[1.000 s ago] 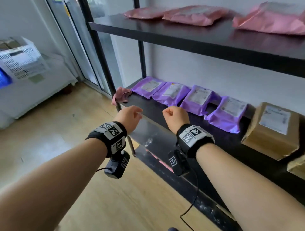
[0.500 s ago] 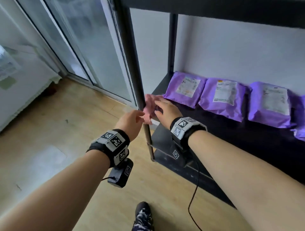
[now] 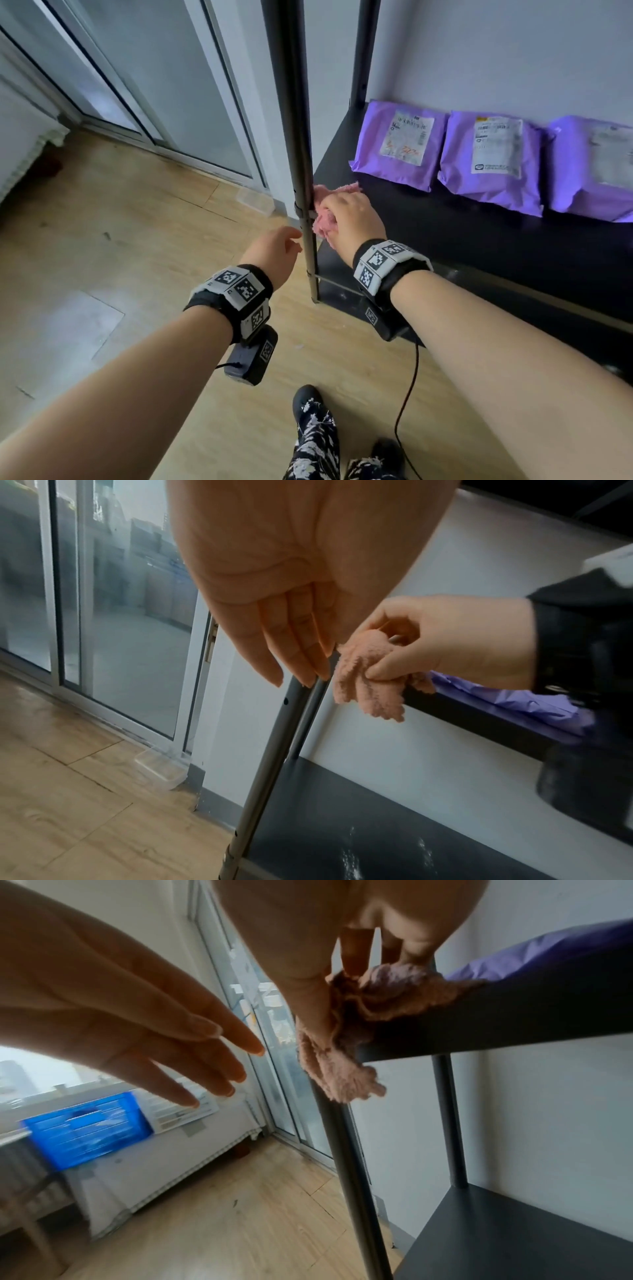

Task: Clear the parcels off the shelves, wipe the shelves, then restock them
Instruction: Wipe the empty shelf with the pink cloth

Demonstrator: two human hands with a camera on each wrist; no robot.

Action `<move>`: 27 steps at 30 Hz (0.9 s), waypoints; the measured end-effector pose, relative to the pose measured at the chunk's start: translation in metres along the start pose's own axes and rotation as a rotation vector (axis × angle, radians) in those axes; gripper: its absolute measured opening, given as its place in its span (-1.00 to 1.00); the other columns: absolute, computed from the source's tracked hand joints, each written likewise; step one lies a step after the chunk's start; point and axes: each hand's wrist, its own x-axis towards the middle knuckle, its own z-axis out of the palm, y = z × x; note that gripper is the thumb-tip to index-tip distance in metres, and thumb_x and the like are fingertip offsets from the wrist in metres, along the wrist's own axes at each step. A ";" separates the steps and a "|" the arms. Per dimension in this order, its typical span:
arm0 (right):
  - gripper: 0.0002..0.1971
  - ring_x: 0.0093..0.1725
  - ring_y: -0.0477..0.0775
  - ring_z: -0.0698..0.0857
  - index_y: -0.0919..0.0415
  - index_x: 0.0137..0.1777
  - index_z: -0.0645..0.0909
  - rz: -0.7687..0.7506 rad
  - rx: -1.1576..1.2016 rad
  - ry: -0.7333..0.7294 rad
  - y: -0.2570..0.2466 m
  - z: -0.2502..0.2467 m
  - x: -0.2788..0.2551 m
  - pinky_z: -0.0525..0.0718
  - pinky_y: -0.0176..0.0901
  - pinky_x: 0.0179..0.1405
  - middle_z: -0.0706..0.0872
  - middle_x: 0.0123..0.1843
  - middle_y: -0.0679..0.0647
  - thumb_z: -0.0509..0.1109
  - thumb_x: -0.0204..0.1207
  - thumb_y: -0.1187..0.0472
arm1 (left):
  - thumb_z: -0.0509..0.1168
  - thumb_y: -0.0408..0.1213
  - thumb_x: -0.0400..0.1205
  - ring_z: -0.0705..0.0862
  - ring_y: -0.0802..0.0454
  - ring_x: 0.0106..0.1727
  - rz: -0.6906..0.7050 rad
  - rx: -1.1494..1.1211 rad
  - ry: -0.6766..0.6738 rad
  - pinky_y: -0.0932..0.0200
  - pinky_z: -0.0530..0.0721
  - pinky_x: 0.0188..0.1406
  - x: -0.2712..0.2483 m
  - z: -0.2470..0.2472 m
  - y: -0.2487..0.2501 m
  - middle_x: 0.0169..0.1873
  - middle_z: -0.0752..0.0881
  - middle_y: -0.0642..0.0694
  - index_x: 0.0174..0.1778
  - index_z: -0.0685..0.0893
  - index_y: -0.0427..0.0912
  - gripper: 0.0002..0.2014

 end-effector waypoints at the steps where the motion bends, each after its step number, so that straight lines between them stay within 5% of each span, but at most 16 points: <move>1: -0.74 0.17 0.19 0.51 0.16 0.09 0.63 -0.020 0.017 0.008 0.004 0.000 -0.011 0.59 0.10 0.12 0.67 0.09 0.09 0.40 0.40 0.34 | 0.18 -0.30 0.67 0.66 -0.09 0.15 -0.012 -0.004 -0.004 0.10 0.60 0.14 -0.002 0.005 -0.001 0.13 0.74 -0.14 0.34 0.58 -0.14 -0.69; 9: -0.64 0.34 0.14 0.42 0.16 0.26 0.63 -0.019 0.203 -0.060 0.049 0.010 -0.115 0.38 -0.09 0.32 0.65 0.26 0.06 0.38 0.44 0.33 | 0.21 -0.31 0.66 0.65 -0.14 0.18 -0.086 -0.035 -0.031 0.12 0.56 0.12 -0.027 0.082 -0.004 0.15 0.72 -0.20 0.31 0.61 -0.21 -0.70; 14: -0.81 -0.01 0.17 0.67 -0.09 -0.07 0.62 0.160 0.235 -0.111 0.135 0.066 -0.141 0.70 0.00 -0.06 0.74 -0.18 -0.12 0.21 0.45 0.16 | 0.15 -0.31 0.68 0.61 -0.15 0.25 -0.060 -0.003 -0.068 0.17 0.51 0.10 -0.019 0.152 -0.010 0.24 0.66 -0.21 0.36 0.57 -0.19 -0.67; 19: -0.80 -0.03 0.15 0.69 -0.16 -0.18 0.57 0.331 0.307 -0.080 0.218 0.133 -0.132 0.72 0.05 0.01 0.76 -0.15 -0.03 0.11 0.48 0.04 | 0.12 -0.32 0.69 0.54 -0.11 0.35 0.036 0.103 -0.118 0.05 0.49 0.31 0.028 0.225 -0.038 0.38 0.54 -0.16 0.44 0.50 -0.16 -0.63; 23: -0.70 0.30 0.09 0.55 0.06 0.28 0.54 0.353 0.177 0.015 0.276 0.189 -0.105 0.53 -0.07 0.34 0.58 0.22 0.09 0.26 0.56 0.26 | 0.08 -0.30 0.72 0.29 -0.04 0.57 0.133 0.225 -0.135 0.12 0.23 0.54 0.077 0.279 -0.071 0.56 0.33 -0.15 0.56 0.33 -0.22 -0.56; 25: -0.45 0.59 0.20 0.23 0.00 0.60 0.17 0.359 0.063 -0.099 0.291 0.216 -0.093 0.28 0.05 0.57 0.35 0.55 0.14 0.22 0.63 0.11 | 0.07 -0.29 0.73 0.17 -0.03 0.63 0.174 0.309 -0.118 0.15 0.11 0.58 0.103 0.301 -0.089 0.61 0.23 -0.15 0.59 0.25 -0.24 -0.53; 27: -0.33 0.66 0.29 -0.14 -0.03 0.66 -0.19 0.361 -0.096 -0.202 0.302 0.243 -0.079 -0.06 0.14 0.64 0.03 0.69 0.11 0.09 0.67 -0.03 | 0.06 -0.28 0.73 0.10 -0.05 0.65 0.210 0.394 -0.089 0.13 0.08 0.62 0.127 0.320 -0.106 0.63 0.17 -0.16 0.61 0.20 -0.26 -0.51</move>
